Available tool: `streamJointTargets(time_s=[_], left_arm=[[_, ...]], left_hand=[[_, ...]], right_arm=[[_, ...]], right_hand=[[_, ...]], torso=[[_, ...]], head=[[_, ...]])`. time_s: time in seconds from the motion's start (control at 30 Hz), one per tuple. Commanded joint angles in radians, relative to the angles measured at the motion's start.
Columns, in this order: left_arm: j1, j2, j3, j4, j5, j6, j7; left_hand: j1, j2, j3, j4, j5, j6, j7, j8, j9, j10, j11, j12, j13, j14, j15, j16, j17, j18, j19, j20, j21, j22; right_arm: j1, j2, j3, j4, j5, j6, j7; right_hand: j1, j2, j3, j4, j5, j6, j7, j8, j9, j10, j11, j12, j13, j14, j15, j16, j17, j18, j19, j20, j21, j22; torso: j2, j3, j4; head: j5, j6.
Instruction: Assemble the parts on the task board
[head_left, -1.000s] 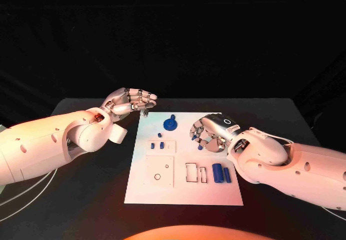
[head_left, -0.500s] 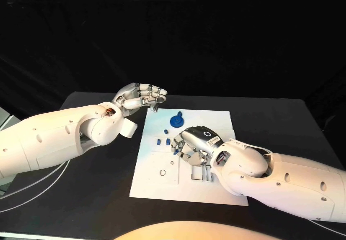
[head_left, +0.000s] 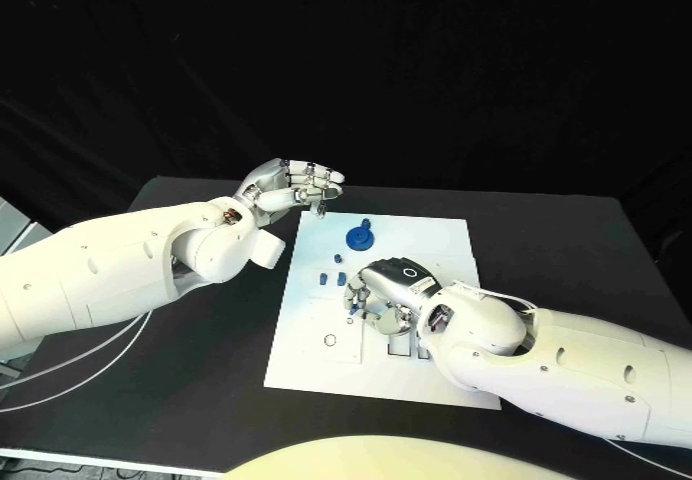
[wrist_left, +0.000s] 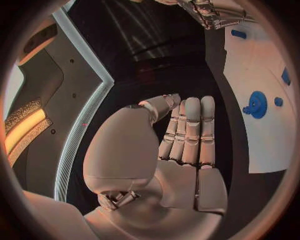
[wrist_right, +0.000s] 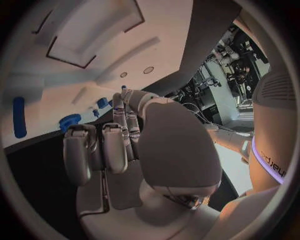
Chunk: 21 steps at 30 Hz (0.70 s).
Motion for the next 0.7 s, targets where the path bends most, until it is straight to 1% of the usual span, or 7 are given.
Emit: streamJointTargets(time_s=[0.03, 0.2, 0.37, 0.57, 0.7], left_arm=[[0.001, 0.002, 0.001, 0.003, 0.011, 0.003, 0.008], [0.001, 0.002, 0.001, 0.003, 0.011, 0.004, 0.005], [0.001, 0.001, 0.001, 0.001, 0.011, 0.003, 0.004], [0.001, 0.0, 0.001, 0.0, 0.01, 0.004, 0.002], [0.001, 0.0, 0.001, 0.0, 0.01, 0.004, 0.001]], left_hand=[[-0.011, -0.001, -0.001, -0.003, 0.005, -0.009, 0.0, -0.005, -0.001, -0.007, -0.002, 0.004, -0.001, -0.003, 0.002, 0.003, 0.001, 0.016, 0.0, 0.004, -0.006, -0.001], [-0.012, -0.002, -0.001, -0.002, 0.005, -0.012, 0.001, -0.006, -0.001, -0.011, -0.001, 0.005, -0.002, -0.005, 0.003, 0.003, 0.001, 0.016, -0.001, 0.004, -0.006, -0.002], [-0.013, -0.002, -0.001, -0.003, 0.005, -0.014, 0.002, -0.006, -0.001, -0.013, 0.0, 0.005, -0.002, -0.006, 0.003, 0.003, 0.001, 0.016, -0.001, 0.005, -0.007, -0.002], [-0.013, -0.002, -0.001, -0.003, 0.005, -0.015, 0.002, -0.006, -0.001, -0.015, 0.0, 0.005, -0.002, -0.007, 0.003, 0.003, 0.001, 0.016, -0.002, 0.005, -0.007, -0.003], [-0.013, -0.002, -0.001, -0.003, 0.005, -0.015, 0.002, -0.006, -0.001, -0.015, 0.0, 0.005, -0.002, -0.007, 0.003, 0.003, 0.001, 0.016, -0.002, 0.005, -0.007, -0.003]], right_arm=[[-0.004, 0.005, -0.001, -0.005, -0.026, 0.028, -0.004], [-0.008, 0.01, -0.001, -0.01, -0.033, 0.029, -0.011], [-0.011, 0.013, -0.002, -0.011, -0.037, 0.027, -0.013], [-0.014, 0.015, -0.002, -0.012, -0.039, 0.03, -0.013], [-0.014, 0.016, -0.003, -0.012, -0.039, 0.035, -0.013]], right_hand=[[-0.007, 0.0, 0.005, -0.004, -0.002, 0.003, 0.001, 0.007, 0.001, 0.053, -0.049, -0.005, 0.002, 0.05, -0.006, 0.002, -0.001, -0.008, 0.072, -0.007, -0.006, 0.218], [-0.007, 0.001, 0.005, -0.005, -0.002, 0.003, 0.002, 0.006, 0.002, 0.053, -0.049, -0.006, 0.002, 0.05, -0.006, 0.003, -0.001, -0.008, 0.072, -0.007, -0.007, 0.218], [-0.007, 0.001, 0.005, -0.005, -0.002, 0.003, 0.002, 0.006, 0.002, 0.053, -0.049, -0.006, 0.002, 0.05, -0.006, 0.003, -0.001, -0.008, 0.072, -0.007, -0.007, 0.218], [-0.008, 0.001, 0.007, -0.006, -0.002, 0.003, 0.002, 0.006, 0.002, 0.053, -0.049, -0.006, 0.002, 0.05, -0.007, 0.003, 0.0, -0.008, 0.072, -0.007, -0.006, 0.218], [-0.008, 0.001, 0.007, -0.006, -0.002, 0.003, 0.002, 0.006, 0.002, 0.053, -0.049, -0.006, 0.002, 0.05, -0.007, 0.003, 0.0, -0.008, 0.072, -0.007, -0.006, 0.218]], torso=[[0.001, 0.0013, 0.0003], [0.001, 0.0001, 0.0002], [0.001, 0.0006, -0.0001], [0.0, -0.0003, 0.0], [0.0, -0.0001, -0.0002]], head=[[0.006, -0.003], [0.006, -0.006], [0.007, -0.009], [0.008, -0.011], [0.009, -0.012]])
